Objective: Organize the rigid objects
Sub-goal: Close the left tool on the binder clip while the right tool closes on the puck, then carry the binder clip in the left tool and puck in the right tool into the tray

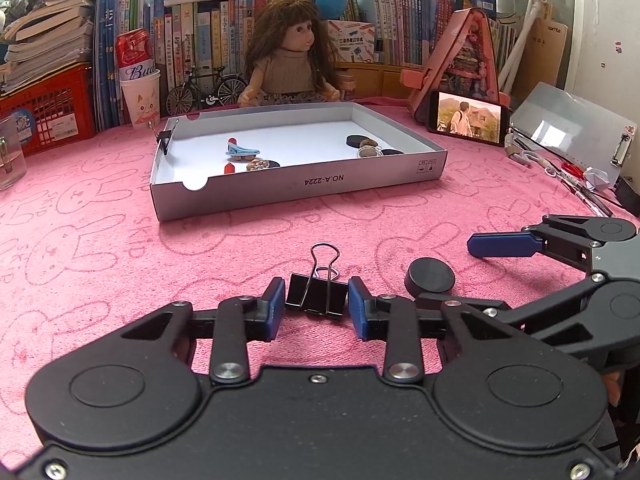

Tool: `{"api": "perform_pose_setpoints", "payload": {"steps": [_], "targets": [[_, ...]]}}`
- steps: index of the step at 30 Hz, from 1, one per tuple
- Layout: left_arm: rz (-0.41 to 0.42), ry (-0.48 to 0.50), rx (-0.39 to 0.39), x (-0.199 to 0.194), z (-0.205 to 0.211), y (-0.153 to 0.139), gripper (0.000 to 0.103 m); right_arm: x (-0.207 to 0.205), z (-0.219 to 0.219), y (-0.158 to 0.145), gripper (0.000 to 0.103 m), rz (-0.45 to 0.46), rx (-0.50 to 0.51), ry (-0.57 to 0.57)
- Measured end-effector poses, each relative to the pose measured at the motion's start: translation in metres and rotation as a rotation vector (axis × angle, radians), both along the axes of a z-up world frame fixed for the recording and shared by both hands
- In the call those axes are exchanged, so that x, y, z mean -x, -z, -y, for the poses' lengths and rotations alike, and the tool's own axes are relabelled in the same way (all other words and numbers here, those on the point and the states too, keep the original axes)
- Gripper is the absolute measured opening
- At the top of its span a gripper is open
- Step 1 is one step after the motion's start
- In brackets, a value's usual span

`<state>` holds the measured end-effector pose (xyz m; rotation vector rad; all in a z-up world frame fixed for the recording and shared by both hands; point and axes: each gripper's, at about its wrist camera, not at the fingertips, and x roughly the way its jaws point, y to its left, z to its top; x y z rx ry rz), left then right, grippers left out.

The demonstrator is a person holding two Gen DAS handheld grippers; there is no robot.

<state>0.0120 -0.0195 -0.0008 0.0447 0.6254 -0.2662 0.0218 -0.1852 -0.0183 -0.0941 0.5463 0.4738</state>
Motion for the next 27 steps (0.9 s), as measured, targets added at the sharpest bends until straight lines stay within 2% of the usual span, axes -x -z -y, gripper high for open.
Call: {"api": "perform_pose_setpoints", "payload": {"steps": [3,7,10,27], "targets": [[0.001,-0.006,0.001,0.000,0.000,0.000,0.032,0.002,-0.003,0.000,0.075,0.005,0.000,-0.018],[0.003,-0.017,0.004,0.000,-0.001,-0.001,0.032,0.003,-0.006,-0.001,0.048,0.013,0.018,-0.026],[0.004,-0.025,0.006,0.001,-0.001,-0.001,0.032,0.003,-0.008,-0.002,0.037,0.019,0.021,-0.031],[0.041,-0.080,0.036,-0.016,-0.010,-0.018,0.032,-0.017,-0.003,-0.016,0.037,0.045,0.007,0.064]]}}
